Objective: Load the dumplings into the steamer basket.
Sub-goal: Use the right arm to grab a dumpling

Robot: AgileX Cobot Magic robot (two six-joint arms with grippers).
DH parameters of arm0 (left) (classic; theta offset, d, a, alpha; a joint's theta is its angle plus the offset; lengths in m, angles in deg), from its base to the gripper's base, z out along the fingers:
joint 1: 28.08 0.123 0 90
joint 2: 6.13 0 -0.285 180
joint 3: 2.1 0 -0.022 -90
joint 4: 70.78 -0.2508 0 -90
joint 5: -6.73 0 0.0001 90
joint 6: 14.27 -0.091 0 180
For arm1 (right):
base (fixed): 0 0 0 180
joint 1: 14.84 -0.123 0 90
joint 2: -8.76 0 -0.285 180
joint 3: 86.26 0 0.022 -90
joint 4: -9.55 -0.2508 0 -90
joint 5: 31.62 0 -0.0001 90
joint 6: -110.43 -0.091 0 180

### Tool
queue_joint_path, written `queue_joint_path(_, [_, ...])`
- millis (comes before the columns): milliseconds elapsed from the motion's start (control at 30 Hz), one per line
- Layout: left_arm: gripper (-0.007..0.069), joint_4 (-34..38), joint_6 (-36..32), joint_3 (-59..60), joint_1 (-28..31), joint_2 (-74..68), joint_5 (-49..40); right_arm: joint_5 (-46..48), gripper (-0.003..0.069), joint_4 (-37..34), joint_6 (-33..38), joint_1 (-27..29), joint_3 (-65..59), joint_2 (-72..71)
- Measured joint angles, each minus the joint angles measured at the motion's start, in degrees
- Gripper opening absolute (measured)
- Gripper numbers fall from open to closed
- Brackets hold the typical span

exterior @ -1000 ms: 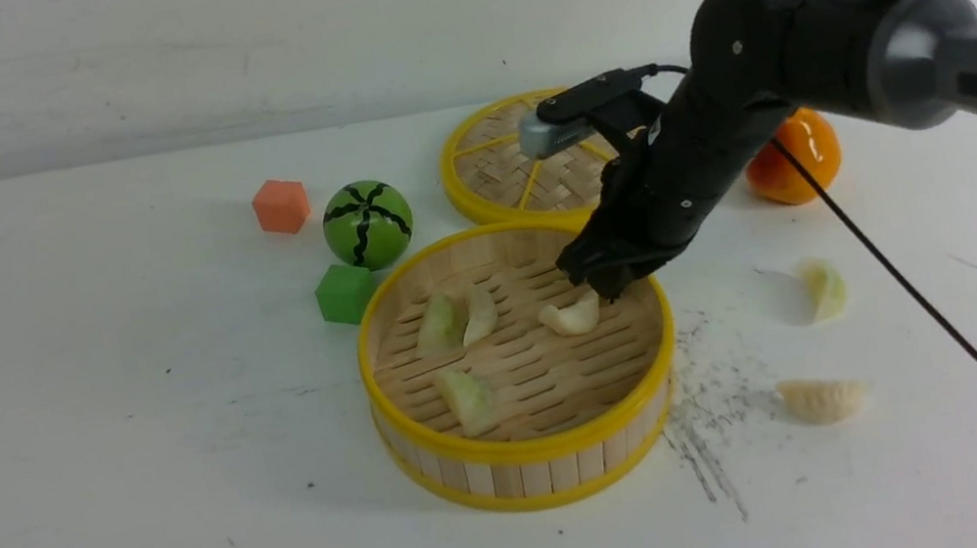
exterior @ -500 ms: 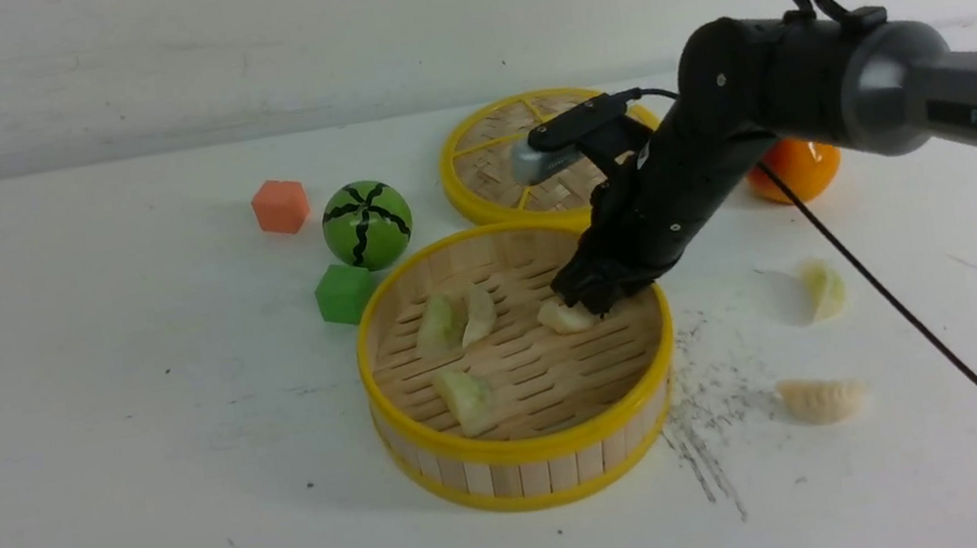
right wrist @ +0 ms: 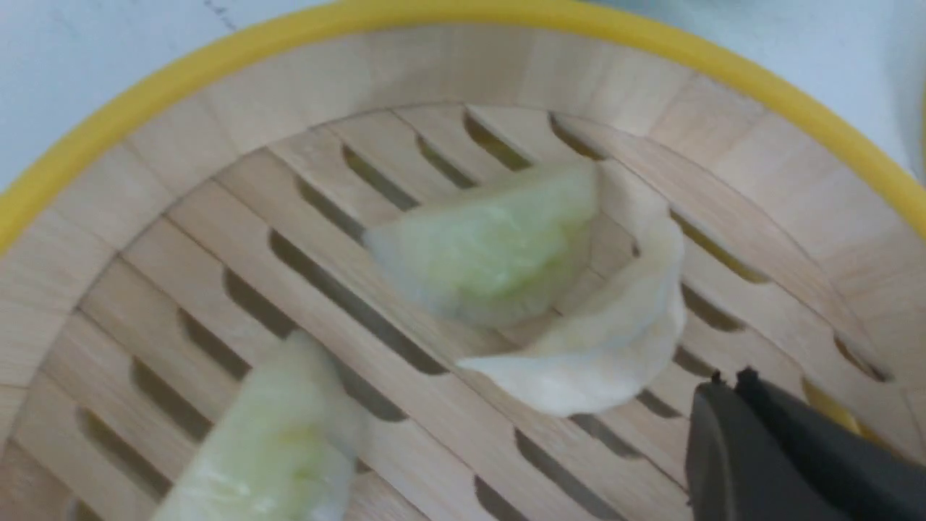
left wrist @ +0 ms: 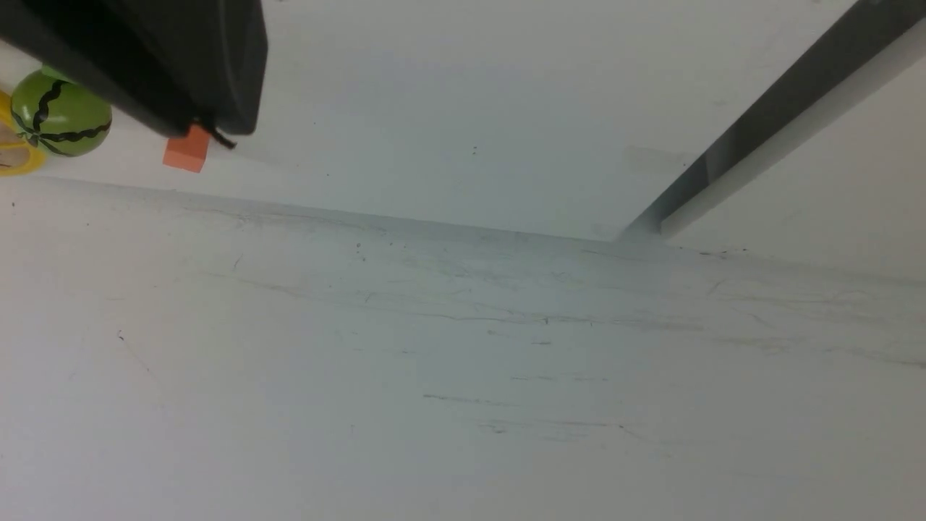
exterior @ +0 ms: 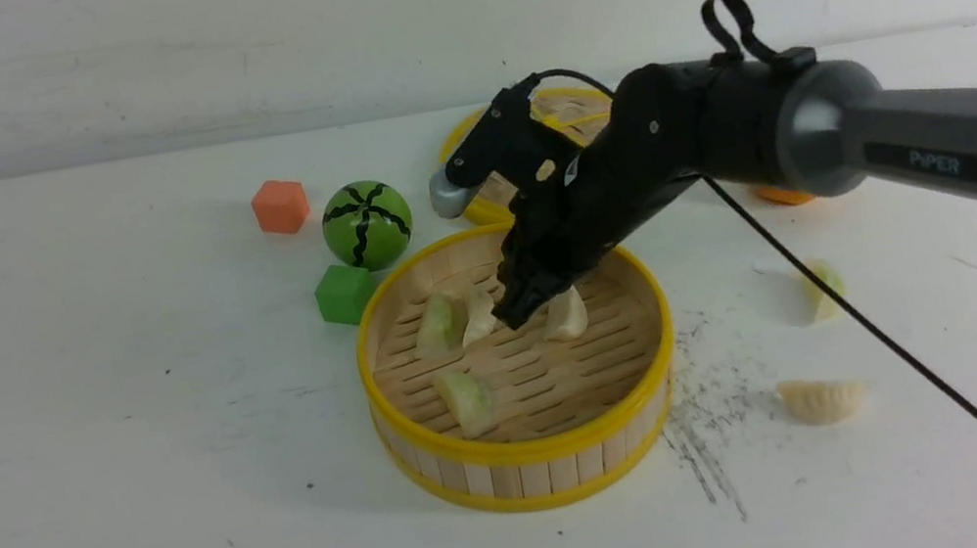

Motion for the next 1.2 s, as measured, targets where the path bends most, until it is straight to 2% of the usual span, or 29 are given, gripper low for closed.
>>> queue_joint_path(67, [0.0048, -0.05, 0.0, 0.0, 0.0, 0.0, -0.46, 3.41, 0.0005, 0.14, -1.06, -0.2, 1.61, -0.05])
queue_joint_path(233, [0.0051, -0.05, 0.0, 0.0, 0.0, 0.0, -0.96, 15.38, 0.0011, 5.06, -9.87, -0.07, 7.49, -0.65])
queue_joint_path(300, [0.0053, -0.05, 0.0, 0.0, 0.0, 0.0, -0.96, 21.68, 0.0012, 10.62, -18.26, -0.07, 10.16, -1.15])
queue_joint_path(400, [0.0052, -0.1, 0.0, 0.0, 0.0, 0.0, -0.96, 25.59, 0.0014, 14.75, -24.82, -0.07, 10.95, -1.27])
queue_joint_path(500, [0.0052, -0.1, 0.0, 0.0, 0.0, 0.0, -0.96, 26.8, 0.0017, 16.78, -28.26, -0.02, 10.95, -0.81])
queue_joint_path(667, [0.0052, 0.06, 0.4, 0.0, 0.0, 0.0, -0.96, 26.36, 0.0019, 17.03, -29.71, -0.02, 11.09, 1.54])
queue_joint_path(767, [0.0036, 3.38, 1.76, -0.91, 0.0, 0.0, -0.28, 25.06, 0.002, 16.28, -29.91, -0.02, 11.09, 3.18])
queue_joint_path(867, [-0.0012, 10.83, 2.29, -2.9, 0.0, 0.0, 3.74, 22.48, 0.002, 13.86, -30.08, -0.23, 11.14, 3.32])
queue_joint_path(1000, [-0.0013, 16.83, 2.93, -2.27, 0.0, -0.59, 9.06, 19.44, 0.0022, 12.32, -30.08, -1.51, 11.14, 3.37])
queue_joint_path(1200, [-0.0013, 17.48, -1.11, -1.63, 0.0, -4.84, 12.66, 15.54, 0.003, 11.58, -30.08, -3.41, 11.14, 4.72])
